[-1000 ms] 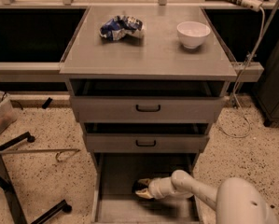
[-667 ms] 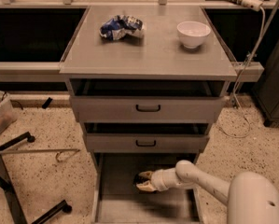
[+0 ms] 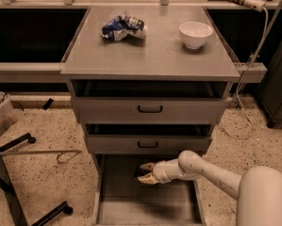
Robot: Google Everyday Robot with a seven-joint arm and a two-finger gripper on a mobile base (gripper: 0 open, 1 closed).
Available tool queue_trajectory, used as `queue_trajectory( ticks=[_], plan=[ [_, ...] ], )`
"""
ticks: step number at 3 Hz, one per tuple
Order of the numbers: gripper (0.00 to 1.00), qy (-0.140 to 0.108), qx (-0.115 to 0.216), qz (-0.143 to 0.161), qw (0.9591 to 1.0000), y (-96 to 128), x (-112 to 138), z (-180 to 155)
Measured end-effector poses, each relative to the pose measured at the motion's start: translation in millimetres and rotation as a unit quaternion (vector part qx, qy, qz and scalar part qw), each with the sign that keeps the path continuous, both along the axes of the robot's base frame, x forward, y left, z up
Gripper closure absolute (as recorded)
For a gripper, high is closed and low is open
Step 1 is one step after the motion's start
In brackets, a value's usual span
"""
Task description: Pick rxbar chocolate from bottom drawer and place on counter
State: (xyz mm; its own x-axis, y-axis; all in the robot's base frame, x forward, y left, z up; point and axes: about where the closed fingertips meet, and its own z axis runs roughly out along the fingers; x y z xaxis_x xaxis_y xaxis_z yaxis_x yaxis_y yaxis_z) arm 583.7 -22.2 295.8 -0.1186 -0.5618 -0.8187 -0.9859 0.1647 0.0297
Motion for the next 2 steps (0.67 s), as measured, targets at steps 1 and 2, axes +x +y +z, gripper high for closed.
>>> queue_trajectory(
  ticks=[1,2],
  plan=[
    [1.00,-0.005,0.001,-0.001,1.0000,-10.5,-11.3,19.6],
    [1.00,-0.022,0.009,-0.018,0.9995,-27.3,-27.8,64.4]
  ],
)
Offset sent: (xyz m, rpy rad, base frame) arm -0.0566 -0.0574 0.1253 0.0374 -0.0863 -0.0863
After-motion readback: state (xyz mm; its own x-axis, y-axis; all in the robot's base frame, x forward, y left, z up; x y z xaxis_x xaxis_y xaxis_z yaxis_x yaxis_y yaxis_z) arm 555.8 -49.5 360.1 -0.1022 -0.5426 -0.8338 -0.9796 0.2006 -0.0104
